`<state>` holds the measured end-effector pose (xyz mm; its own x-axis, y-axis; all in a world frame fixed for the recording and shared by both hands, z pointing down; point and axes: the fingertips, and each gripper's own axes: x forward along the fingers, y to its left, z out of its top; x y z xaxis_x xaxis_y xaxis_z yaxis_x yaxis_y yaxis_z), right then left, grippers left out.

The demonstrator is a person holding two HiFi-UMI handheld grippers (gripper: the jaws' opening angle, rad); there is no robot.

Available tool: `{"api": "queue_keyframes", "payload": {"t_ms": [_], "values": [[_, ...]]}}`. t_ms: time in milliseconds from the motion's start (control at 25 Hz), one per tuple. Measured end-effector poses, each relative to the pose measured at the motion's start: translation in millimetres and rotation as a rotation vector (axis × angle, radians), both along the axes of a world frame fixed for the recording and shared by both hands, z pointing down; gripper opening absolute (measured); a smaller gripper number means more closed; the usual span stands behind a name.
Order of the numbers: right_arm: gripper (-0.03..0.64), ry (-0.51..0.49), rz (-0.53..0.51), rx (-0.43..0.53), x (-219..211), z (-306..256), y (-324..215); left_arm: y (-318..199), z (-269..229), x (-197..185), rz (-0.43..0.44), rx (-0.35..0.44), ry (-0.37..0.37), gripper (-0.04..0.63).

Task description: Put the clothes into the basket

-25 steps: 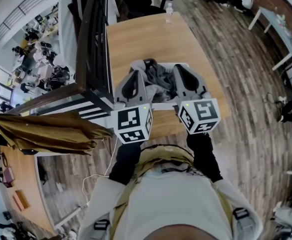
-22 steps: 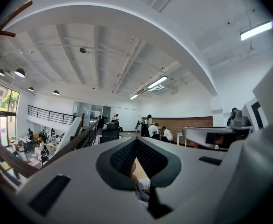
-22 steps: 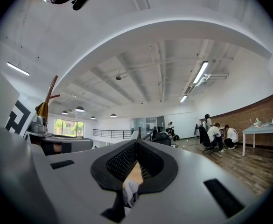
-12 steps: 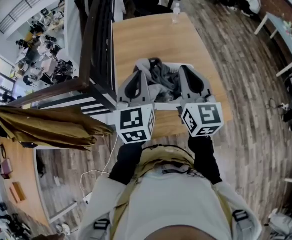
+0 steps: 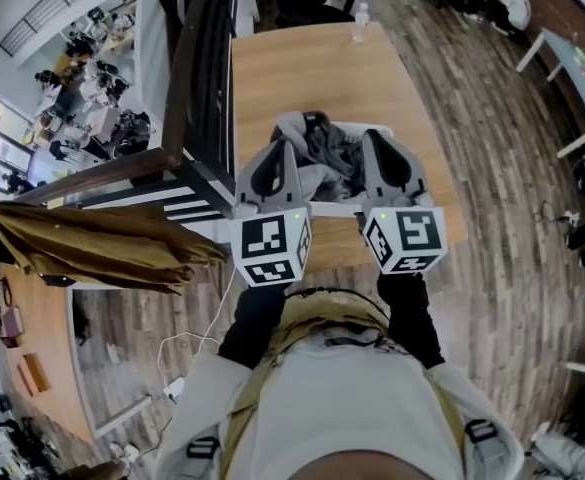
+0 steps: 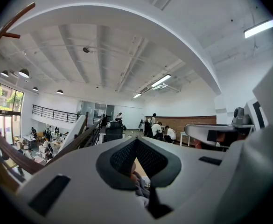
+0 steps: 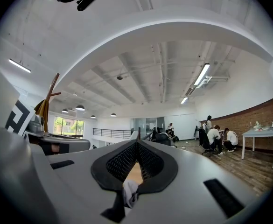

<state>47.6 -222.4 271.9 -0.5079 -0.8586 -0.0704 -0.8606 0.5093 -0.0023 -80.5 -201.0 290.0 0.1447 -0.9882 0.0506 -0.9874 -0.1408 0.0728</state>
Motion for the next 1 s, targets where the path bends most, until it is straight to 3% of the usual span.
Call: {"api": "queue_keyframes", "payload": {"t_ms": [1000], "values": [[0.023,0.020,-0.003,-0.001,-3.3,3.3,6.4,4.5,6.0,5.8,0.016,-0.023,-0.013,0.000]]}}
